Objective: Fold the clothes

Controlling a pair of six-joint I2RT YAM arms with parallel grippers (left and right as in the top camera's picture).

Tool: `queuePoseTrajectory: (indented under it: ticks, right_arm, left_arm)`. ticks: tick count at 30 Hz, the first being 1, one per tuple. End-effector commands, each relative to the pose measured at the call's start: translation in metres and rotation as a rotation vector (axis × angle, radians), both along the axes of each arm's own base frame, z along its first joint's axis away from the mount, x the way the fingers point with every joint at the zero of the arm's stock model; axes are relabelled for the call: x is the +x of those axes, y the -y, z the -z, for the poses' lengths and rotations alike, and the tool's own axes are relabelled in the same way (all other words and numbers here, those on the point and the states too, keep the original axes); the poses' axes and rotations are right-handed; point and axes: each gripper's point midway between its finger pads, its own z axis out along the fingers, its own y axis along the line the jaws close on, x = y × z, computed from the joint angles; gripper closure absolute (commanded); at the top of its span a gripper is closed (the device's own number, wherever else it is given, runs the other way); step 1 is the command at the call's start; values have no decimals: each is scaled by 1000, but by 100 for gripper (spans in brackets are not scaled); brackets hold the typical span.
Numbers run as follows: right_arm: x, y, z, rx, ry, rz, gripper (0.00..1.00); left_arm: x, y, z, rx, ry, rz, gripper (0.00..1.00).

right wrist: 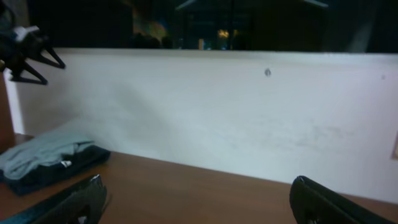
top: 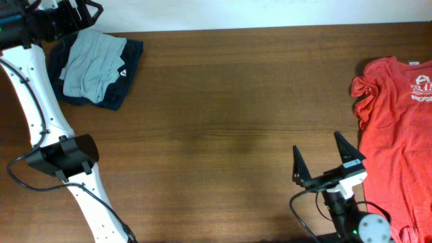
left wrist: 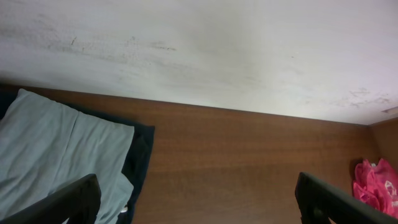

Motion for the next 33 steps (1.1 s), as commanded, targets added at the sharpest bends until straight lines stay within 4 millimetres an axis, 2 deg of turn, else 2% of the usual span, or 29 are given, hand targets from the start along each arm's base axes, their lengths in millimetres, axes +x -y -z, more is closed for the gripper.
queuePoseTrajectory:
  ticks: [1, 14, 23, 33]
  right_arm:
    - [5, 9, 14, 4, -6, 50, 1]
    - [13, 16, 58, -6, -84, 81, 1]
    - [15, 16, 102, -31, -261, 83, 1]
    - [15, 16, 107, -33, -278, 81, 1]
  left_arm:
    - [1, -2, 4, -4, -7, -3, 1]
    - [1, -2, 4, -4, -7, -3, 0]
    - [1, -2, 4, -4, -7, -3, 1]
    - [1, -2, 4, -4, -7, -3, 1]
